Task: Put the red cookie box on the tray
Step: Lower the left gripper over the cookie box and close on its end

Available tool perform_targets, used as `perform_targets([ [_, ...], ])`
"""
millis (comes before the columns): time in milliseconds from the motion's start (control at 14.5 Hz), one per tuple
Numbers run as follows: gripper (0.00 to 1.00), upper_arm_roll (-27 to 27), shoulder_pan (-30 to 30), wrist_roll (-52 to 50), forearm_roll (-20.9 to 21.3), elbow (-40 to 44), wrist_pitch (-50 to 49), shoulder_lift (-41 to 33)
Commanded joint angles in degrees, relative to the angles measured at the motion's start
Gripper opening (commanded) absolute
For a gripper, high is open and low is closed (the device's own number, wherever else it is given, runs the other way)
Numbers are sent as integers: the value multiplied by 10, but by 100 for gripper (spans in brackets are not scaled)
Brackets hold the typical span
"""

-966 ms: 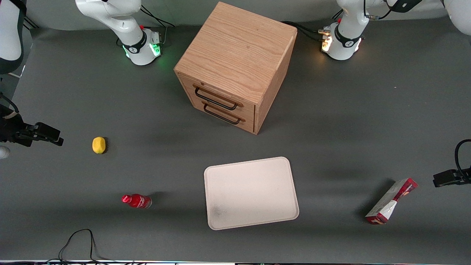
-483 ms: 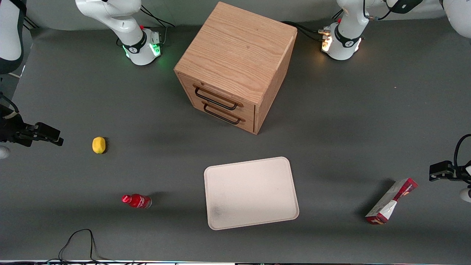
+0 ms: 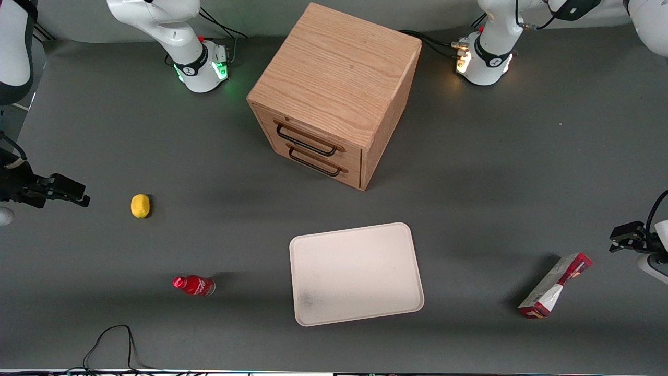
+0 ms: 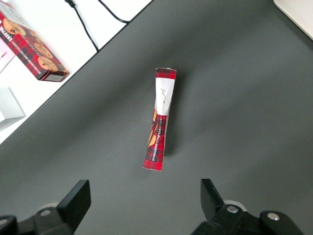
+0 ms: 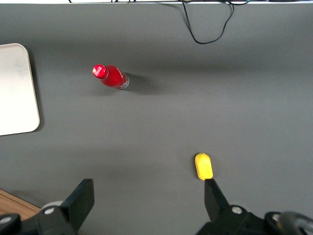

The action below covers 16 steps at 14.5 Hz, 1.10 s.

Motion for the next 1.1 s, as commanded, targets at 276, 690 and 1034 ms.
perform_targets([
  [276,100,-6,5,38,1,-55,61,22],
  [690,100,-23,20,49,0,-99,169,80],
  [1034,100,-24,26,61,-6,-134,235,110],
])
